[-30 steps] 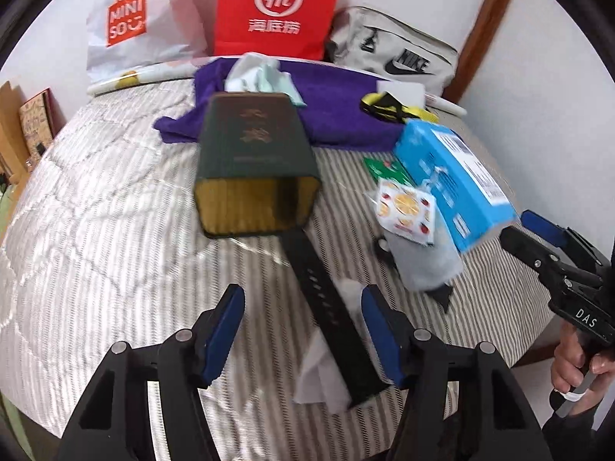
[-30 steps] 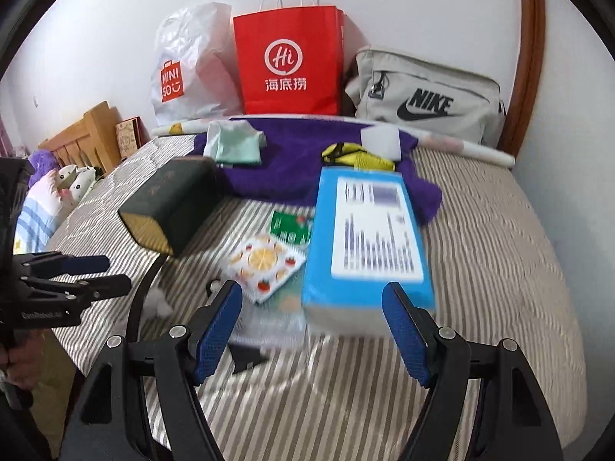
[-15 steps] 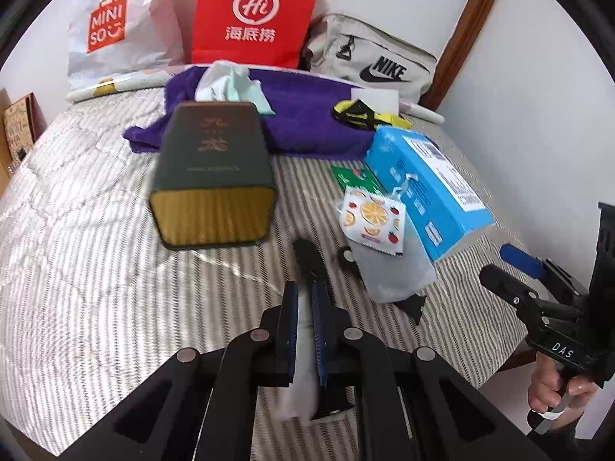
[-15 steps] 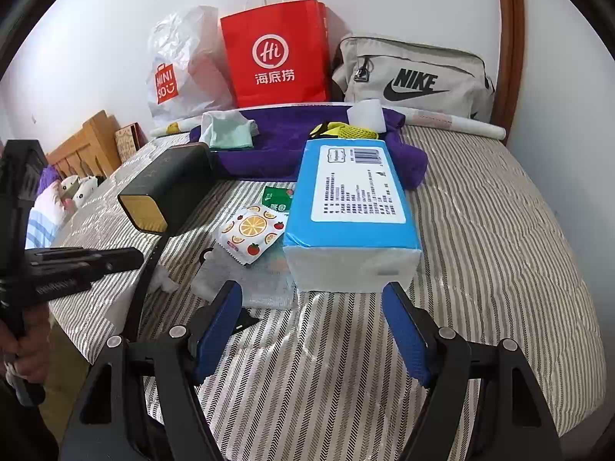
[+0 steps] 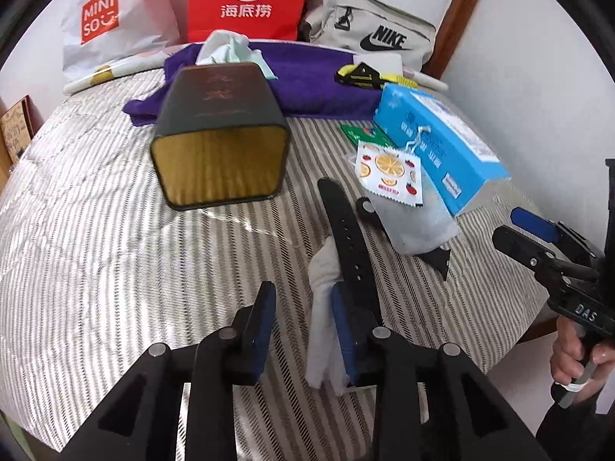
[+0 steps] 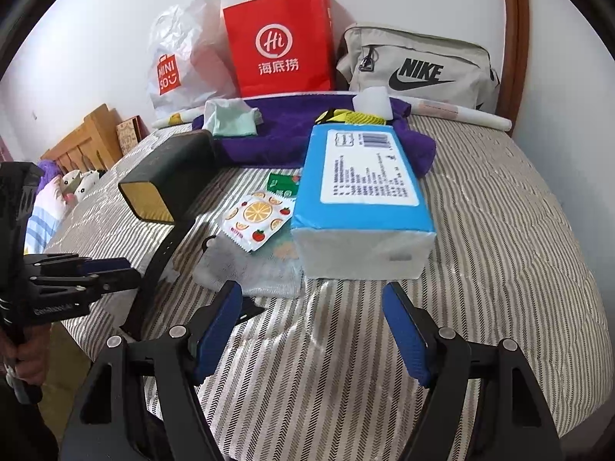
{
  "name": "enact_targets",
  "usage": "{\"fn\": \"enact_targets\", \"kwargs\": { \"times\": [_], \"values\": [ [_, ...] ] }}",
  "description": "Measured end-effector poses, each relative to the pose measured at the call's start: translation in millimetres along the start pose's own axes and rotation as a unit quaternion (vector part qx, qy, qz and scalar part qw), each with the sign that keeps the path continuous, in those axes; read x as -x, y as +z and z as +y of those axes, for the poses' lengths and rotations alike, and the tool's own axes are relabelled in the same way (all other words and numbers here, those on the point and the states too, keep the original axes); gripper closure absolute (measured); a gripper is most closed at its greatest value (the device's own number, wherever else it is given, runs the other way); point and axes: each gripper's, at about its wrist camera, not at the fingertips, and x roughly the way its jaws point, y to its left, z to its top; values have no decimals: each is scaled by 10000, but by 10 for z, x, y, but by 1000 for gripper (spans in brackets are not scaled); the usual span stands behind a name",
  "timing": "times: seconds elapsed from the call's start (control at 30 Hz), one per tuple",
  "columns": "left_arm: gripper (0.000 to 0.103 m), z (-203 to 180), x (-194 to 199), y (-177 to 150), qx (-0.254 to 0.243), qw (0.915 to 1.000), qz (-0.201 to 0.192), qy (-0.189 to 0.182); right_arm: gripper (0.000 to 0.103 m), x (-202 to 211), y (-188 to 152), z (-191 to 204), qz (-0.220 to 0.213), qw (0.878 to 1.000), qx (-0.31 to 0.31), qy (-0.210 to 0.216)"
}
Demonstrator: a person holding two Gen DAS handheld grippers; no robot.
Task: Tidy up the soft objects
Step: 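Grasp the crumpled white tissue beside the black strap with the left tool, then grasp the black watch strap with the right tool while the left tool lifts the tissue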
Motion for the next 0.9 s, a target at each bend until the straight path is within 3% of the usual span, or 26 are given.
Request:
{"fn": "enact_targets", "kwargs": {
  "times": [0.23, 0.27, 0.37, 0.63, 0.73, 0.9],
  "values": [
    [77, -238, -112, 53, -499, 9984, -99, 257, 28, -40, -43, 66, 111, 9999, 105, -19],
    [94, -242, -114, 62, -537, 9982, -130, 251, 28, -44, -41, 71, 123, 9999, 110, -18],
    [95, -162, -70, 71, -439, 9987, -182, 179, 28, -44, -44, 96, 140, 9998, 129, -22],
    [95, 327, 158, 37, -70, 9953, -430, 863, 28, -134, -67, 241, 286, 9993, 248, 39],
    [95, 506, 171, 10, 103, 9934, -462, 1047, 28, -182, -60, 376, 386, 9985, 219, 305],
    [95, 710, 196, -24, 277, 9930, -497, 1033, 30, -248, -57, 696, 458, 9958, 358, 705]
  ]
}}
